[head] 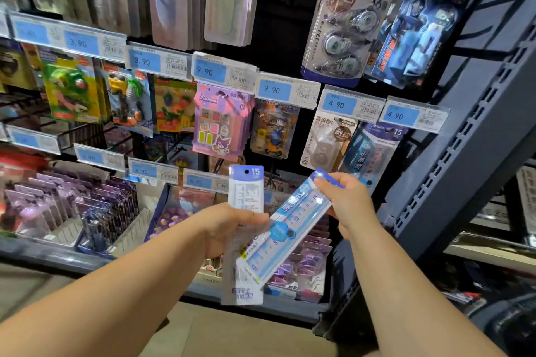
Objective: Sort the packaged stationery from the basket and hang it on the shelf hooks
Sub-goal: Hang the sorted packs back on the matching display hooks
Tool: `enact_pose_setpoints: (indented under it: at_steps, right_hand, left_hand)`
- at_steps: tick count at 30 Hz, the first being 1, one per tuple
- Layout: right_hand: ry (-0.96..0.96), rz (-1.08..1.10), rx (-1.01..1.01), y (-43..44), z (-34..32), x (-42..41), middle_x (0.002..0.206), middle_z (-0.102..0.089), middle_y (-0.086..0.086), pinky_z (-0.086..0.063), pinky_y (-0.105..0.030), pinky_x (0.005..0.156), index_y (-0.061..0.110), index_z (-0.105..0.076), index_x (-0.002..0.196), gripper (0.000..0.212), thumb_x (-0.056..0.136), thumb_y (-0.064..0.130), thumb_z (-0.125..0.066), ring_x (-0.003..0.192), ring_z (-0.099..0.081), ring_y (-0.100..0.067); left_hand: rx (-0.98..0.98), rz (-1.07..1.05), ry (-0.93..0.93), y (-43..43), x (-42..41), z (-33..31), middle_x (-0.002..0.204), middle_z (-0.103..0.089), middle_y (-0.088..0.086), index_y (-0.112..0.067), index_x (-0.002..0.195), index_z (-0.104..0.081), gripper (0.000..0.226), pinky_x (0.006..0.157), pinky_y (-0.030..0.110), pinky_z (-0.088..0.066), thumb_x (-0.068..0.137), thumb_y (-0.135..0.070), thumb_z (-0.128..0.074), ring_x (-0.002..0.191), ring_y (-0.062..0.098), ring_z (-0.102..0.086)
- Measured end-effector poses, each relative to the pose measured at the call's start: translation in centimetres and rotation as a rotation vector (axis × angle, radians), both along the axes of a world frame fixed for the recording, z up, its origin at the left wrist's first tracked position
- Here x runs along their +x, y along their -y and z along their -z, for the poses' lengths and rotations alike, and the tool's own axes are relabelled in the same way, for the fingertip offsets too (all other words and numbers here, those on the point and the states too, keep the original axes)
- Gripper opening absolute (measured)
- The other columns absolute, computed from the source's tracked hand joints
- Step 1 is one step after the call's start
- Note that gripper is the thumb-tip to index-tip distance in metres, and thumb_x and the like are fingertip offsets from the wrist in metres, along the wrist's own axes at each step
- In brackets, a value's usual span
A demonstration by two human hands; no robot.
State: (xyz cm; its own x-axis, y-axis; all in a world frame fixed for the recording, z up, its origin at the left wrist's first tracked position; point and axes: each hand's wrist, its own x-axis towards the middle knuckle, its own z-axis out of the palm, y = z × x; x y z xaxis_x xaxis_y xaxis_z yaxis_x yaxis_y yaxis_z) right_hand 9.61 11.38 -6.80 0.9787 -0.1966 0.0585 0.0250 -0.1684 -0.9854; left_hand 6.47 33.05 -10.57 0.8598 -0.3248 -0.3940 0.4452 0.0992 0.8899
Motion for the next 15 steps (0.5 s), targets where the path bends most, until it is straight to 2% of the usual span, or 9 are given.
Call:
enact_pose_setpoints:
  at_steps: [2, 5, 8, 9, 11, 13, 15]
  right_hand:
    - [0.048, 0.027, -0.041, -0.4, 0.2, 0.1, 0.085, -0.068, -0.014, -0.052, -0.042, 0.076, 0.016, -0.064, 0.083, 0.012, 0.083, 0.022, -0.074, 0.080, -0.063, -0.030]
    - [0.074, 0.074, -0.045, -0.8, 0.1, 0.2, 0.089, -0.066, -0.010, -0.049, -0.035, 0.071, 0.015, -0.059, 0.091, 0.018, 0.085, 0.025, -0.072, 0.081, -0.062, -0.025]
    - [-0.079, -0.118, 0.204, -0.8, 0.1, -0.2, 0.101, -0.070, -0.009, -0.056, -0.034, 0.072, 0.012, -0.054, 0.108, 0.025, 0.089, 0.020, -0.067, 0.087, -0.070, -0.021]
    - [-0.143, -0.218, 0.205, -0.8, 0.1, -0.6, 0.104, -0.072, -0.008, -0.057, -0.032, 0.071, 0.011, -0.054, 0.112, 0.027, 0.088, 0.015, -0.067, 0.088, -0.071, -0.019]
    - [-0.190, -0.352, 0.024, -0.7, 0.3, -1.1, 0.107, -0.072, -0.006, -0.056, -0.026, 0.071, 0.009, -0.055, 0.116, 0.032, 0.087, 0.005, -0.067, 0.091, -0.071, -0.016]
    - [-0.176, -0.347, -0.030, -0.7, 0.3, -1.4, 0.105, -0.071, -0.001, -0.054, -0.020, 0.066, 0.012, -0.056, 0.114, 0.029, 0.088, 0.001, -0.064, 0.088, -0.069, -0.011]
    - [-0.165, -0.281, 0.045, -0.4, -0.1, -1.5, 0.101, -0.070, 0.000, -0.054, -0.021, 0.064, 0.017, -0.056, 0.106, 0.020, 0.092, 0.003, -0.060, 0.083, -0.068, -0.009]
  left_hand:
    - [0.064, 0.027, 0.007, 0.7, -0.1, -0.1, 0.099, -0.074, 0.012, 0.001, 0.110, -0.067, 0.027, 0.079, 0.035, -0.052, 0.084, -0.007, -0.069, 0.083, 0.022, -0.070]
    - [0.072, 0.004, 0.005, 1.4, -0.1, -0.2, 0.091, -0.073, 0.015, 0.003, 0.105, -0.067, 0.026, 0.083, 0.049, -0.054, 0.080, -0.005, -0.071, 0.085, 0.032, -0.067]
    - [-0.018, -0.105, 0.013, 2.3, 0.0, -0.2, 0.081, -0.073, 0.011, 0.002, 0.104, -0.065, 0.021, 0.072, 0.041, -0.052, 0.083, -0.001, -0.068, 0.076, 0.027, -0.066]
    - [-0.045, -0.130, 0.024, 2.6, 0.0, -0.3, 0.080, -0.073, 0.010, 0.002, 0.105, -0.065, 0.021, 0.068, 0.038, -0.050, 0.084, -0.001, -0.067, 0.074, 0.025, -0.065]
    - [-0.085, -0.158, 0.057, 3.2, 0.0, -0.4, 0.083, -0.073, 0.010, 0.001, 0.106, -0.065, 0.020, 0.067, 0.036, -0.047, 0.086, 0.000, -0.065, 0.075, 0.023, -0.064]
    - [-0.101, -0.161, 0.088, 3.7, 0.0, -0.7, 0.087, -0.073, 0.011, -0.002, 0.103, -0.067, 0.017, 0.070, 0.037, -0.048, 0.085, -0.002, -0.066, 0.080, 0.024, -0.066]
    - [-0.121, -0.164, 0.092, 4.1, 0.0, -0.9, 0.094, -0.074, 0.011, -0.004, 0.107, -0.066, 0.023, 0.067, 0.036, -0.049, 0.084, -0.005, -0.068, 0.082, 0.024, -0.068]
